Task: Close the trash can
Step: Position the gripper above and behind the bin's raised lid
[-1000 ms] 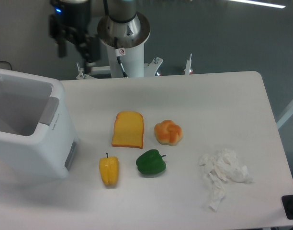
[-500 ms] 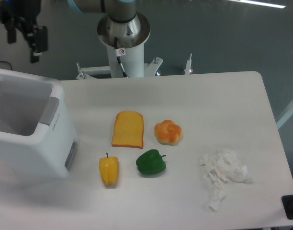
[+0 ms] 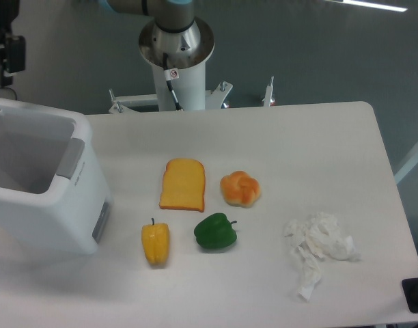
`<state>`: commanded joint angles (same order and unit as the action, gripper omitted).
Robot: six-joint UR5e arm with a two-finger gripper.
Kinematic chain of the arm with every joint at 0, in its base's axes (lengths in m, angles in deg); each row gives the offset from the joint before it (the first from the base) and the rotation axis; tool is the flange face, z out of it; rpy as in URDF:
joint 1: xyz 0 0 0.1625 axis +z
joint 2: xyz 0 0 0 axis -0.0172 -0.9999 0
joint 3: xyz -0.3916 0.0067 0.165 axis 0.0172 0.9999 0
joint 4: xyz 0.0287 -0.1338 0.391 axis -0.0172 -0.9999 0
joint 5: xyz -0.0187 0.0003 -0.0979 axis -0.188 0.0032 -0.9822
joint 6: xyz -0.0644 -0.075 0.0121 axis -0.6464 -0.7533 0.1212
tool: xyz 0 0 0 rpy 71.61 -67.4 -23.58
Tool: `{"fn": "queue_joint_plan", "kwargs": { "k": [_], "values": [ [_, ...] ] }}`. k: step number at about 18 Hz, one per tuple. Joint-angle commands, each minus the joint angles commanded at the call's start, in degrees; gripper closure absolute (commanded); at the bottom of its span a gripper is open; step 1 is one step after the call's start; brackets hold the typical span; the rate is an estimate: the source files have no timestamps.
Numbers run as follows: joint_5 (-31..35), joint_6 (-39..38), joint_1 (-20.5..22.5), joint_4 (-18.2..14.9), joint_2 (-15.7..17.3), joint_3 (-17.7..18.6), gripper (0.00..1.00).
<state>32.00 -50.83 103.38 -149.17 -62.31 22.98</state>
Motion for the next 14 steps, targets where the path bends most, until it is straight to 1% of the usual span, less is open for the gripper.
{"fn": "queue_joint_plan", "kwargs": {
  "k": [3, 8, 10, 12, 14],
  "values": [
    [0.0, -1.5, -0.2, 0.1, -1.1, -1.7, 0.00],
    [0.2, -1.9, 0.0, 0.1, -0.6, -1.9, 0.00],
    [0.2, -4.5, 0.0, 1.4, -0.8, -2.4, 0.00],
    [0.5, -8.3, 0.1, 3.2, -1.5, -4.0, 0.00],
    [0.5, -10.1, 0.3, 3.6, -2.1, -5.8, 0.00]
  ]
}}
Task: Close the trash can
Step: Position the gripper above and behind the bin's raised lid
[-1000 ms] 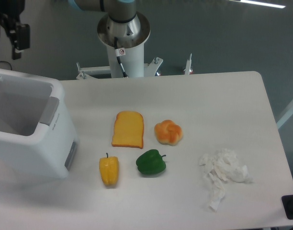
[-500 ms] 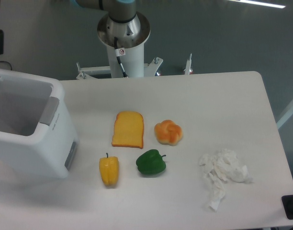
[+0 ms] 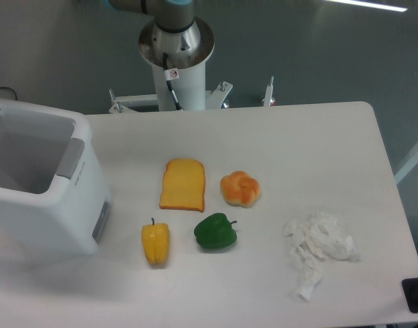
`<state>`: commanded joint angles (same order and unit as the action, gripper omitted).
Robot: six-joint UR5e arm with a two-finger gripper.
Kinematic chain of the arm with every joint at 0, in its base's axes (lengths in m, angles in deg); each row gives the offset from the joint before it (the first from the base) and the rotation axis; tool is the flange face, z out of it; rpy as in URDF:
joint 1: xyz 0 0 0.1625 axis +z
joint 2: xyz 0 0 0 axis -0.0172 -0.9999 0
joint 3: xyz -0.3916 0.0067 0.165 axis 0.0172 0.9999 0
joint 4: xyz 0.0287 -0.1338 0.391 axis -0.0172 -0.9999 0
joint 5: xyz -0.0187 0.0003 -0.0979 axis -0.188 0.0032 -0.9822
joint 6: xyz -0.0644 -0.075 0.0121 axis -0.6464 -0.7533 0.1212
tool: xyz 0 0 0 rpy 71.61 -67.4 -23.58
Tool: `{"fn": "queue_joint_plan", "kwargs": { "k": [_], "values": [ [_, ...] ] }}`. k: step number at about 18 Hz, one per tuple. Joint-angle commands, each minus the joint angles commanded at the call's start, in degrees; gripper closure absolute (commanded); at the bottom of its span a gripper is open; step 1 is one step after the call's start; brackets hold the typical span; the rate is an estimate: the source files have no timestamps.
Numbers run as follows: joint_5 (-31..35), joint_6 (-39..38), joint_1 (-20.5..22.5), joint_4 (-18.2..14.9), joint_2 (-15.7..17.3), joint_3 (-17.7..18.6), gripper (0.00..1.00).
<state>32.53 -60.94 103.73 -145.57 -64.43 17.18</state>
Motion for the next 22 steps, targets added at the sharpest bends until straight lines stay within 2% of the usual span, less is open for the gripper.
{"fn": "queue_joint_plan", "kwargs": {
  "k": [4, 10, 15, 22],
  "values": [
    [0.0, -1.1, 1.5, 0.0, 0.4, -1.3, 0.00],
    [0.0, -1.1, 4.6, 0.0, 0.8, -1.3, 0.00],
    [1.6, -1.1, 5.5, 0.0, 0.7, -1.2, 0.00],
    [1.6, -0.7, 10.3, 0.0, 0.5, -0.8, 0.00]
  ]
}}
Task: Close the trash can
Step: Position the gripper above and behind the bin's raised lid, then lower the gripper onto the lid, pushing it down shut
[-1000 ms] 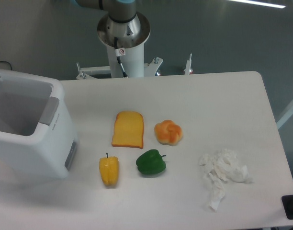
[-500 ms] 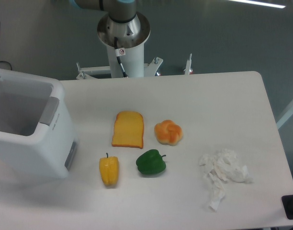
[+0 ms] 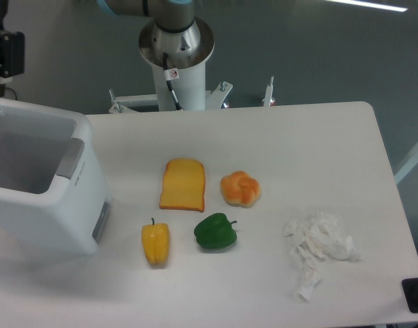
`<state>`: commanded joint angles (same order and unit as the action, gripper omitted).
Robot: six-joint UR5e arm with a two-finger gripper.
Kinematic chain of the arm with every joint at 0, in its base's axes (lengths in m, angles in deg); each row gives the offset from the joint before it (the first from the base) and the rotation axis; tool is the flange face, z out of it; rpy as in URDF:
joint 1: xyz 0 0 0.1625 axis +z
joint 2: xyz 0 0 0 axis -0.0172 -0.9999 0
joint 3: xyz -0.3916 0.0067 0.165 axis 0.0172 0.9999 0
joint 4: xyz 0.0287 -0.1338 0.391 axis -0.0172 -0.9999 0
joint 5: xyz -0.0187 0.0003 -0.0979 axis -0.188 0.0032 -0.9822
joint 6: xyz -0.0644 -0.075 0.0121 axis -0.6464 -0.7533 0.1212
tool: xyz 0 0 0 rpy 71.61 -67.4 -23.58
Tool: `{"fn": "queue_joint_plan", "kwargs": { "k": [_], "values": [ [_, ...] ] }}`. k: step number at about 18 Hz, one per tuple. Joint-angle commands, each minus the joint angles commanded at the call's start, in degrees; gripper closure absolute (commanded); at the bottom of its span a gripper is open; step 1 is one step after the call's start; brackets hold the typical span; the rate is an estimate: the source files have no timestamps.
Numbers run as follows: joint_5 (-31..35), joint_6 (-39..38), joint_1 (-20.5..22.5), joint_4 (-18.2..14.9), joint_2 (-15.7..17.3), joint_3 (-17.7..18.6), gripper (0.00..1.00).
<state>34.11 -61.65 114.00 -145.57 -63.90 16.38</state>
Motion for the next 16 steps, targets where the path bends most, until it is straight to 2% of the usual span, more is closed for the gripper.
{"fn": "queue_joint_plan", "kwargs": {
  "k": [10, 16],
  "values": [
    [1.7, 1.2, 4.8, 0.2, -3.1, 1.0, 0.00],
    [4.9, 1.9, 5.3, 0.5, -6.5, 0.8, 0.00]
  ]
}}
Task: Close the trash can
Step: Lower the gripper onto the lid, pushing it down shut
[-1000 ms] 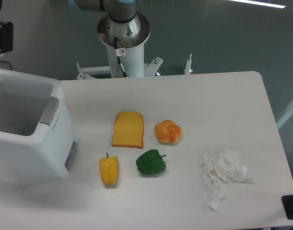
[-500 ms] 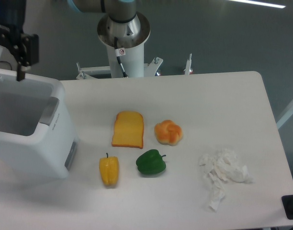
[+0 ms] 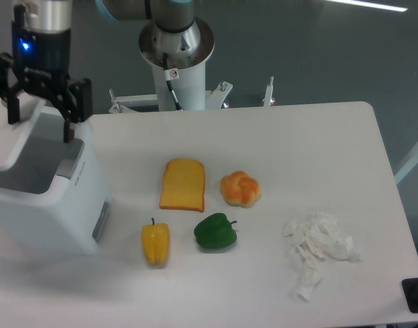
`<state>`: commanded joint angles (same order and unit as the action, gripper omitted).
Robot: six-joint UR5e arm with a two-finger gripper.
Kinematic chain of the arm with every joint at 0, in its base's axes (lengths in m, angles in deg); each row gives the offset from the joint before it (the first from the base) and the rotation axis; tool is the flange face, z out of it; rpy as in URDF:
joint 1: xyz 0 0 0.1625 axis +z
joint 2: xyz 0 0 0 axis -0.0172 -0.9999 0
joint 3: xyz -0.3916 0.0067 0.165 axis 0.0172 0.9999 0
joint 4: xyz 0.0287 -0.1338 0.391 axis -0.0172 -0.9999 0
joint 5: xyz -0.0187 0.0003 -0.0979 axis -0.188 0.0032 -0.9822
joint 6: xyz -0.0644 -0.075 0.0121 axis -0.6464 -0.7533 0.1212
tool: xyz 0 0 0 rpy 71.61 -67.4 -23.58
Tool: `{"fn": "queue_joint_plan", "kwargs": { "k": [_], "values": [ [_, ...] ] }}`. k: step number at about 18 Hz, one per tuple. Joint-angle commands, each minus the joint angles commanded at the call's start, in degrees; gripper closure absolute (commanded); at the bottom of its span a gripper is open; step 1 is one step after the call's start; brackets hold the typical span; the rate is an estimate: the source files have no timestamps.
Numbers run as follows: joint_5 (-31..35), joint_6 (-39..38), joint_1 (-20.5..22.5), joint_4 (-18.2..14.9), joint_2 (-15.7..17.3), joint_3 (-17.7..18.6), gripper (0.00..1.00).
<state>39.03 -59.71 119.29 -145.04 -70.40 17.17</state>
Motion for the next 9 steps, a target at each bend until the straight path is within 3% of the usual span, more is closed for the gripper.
{"fn": "queue_joint_plan", "kwargs": {
  "k": [9],
  "values": [
    [1.7, 2.2, 0.7, 0.2, -1.5, 1.5, 0.00]
  ]
}}
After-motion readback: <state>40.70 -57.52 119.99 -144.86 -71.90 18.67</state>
